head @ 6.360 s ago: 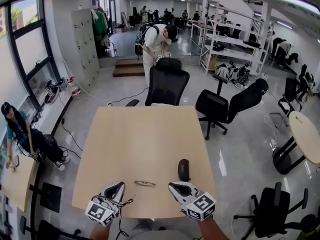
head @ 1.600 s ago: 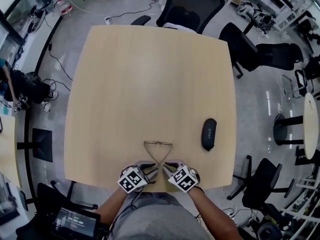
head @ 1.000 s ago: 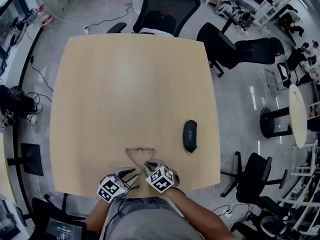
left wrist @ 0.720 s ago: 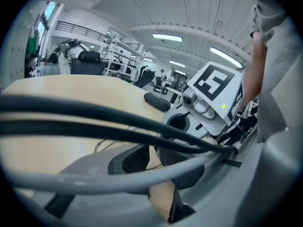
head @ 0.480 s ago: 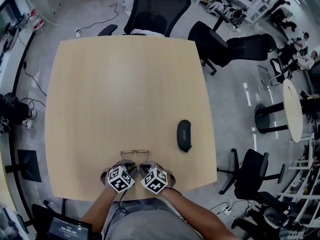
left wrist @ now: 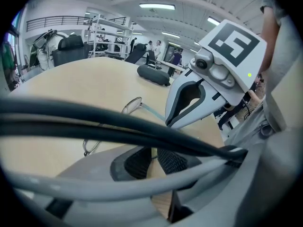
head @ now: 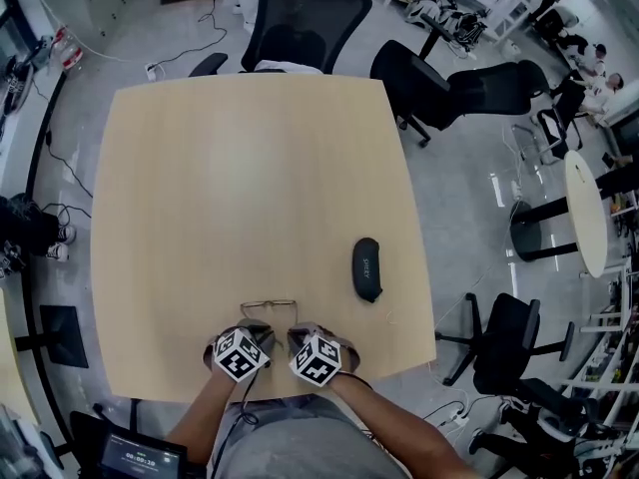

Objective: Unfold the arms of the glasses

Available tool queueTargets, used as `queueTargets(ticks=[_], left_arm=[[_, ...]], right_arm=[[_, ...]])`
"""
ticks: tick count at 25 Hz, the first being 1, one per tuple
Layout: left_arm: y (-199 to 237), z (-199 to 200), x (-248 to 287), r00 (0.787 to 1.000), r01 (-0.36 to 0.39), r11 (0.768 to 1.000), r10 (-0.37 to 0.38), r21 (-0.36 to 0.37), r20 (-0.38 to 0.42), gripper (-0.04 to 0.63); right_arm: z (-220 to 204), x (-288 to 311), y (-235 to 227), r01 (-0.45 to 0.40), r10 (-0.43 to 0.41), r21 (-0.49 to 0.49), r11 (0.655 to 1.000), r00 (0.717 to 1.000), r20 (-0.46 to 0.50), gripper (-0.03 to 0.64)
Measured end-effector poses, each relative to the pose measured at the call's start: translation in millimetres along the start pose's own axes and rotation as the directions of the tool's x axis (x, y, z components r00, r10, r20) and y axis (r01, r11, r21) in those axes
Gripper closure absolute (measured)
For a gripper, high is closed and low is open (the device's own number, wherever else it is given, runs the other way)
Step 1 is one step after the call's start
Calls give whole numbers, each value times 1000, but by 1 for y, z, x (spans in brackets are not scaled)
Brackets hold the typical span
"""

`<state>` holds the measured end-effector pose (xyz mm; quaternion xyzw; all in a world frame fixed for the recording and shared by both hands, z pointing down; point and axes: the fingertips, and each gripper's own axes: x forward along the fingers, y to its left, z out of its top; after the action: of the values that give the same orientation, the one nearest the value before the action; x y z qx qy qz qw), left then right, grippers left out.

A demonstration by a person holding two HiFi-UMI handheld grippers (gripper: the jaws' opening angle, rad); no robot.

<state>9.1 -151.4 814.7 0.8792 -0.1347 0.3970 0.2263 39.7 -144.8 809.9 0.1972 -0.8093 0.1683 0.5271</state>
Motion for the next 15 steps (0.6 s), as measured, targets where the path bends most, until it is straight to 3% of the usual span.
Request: queueTargets(ticks=[5, 15], left_arm=[[-4, 10, 5, 999, 29, 1000, -29, -9, 18, 554], [-8, -17, -16, 989, 147, 988, -146, 45, -18, 554]], right_arm=[[-19, -13, -19, 14, -14, 17, 1000, 1000, -16, 600], [-15, -11, -28, -34, 34, 21, 999, 999, 20, 600]])
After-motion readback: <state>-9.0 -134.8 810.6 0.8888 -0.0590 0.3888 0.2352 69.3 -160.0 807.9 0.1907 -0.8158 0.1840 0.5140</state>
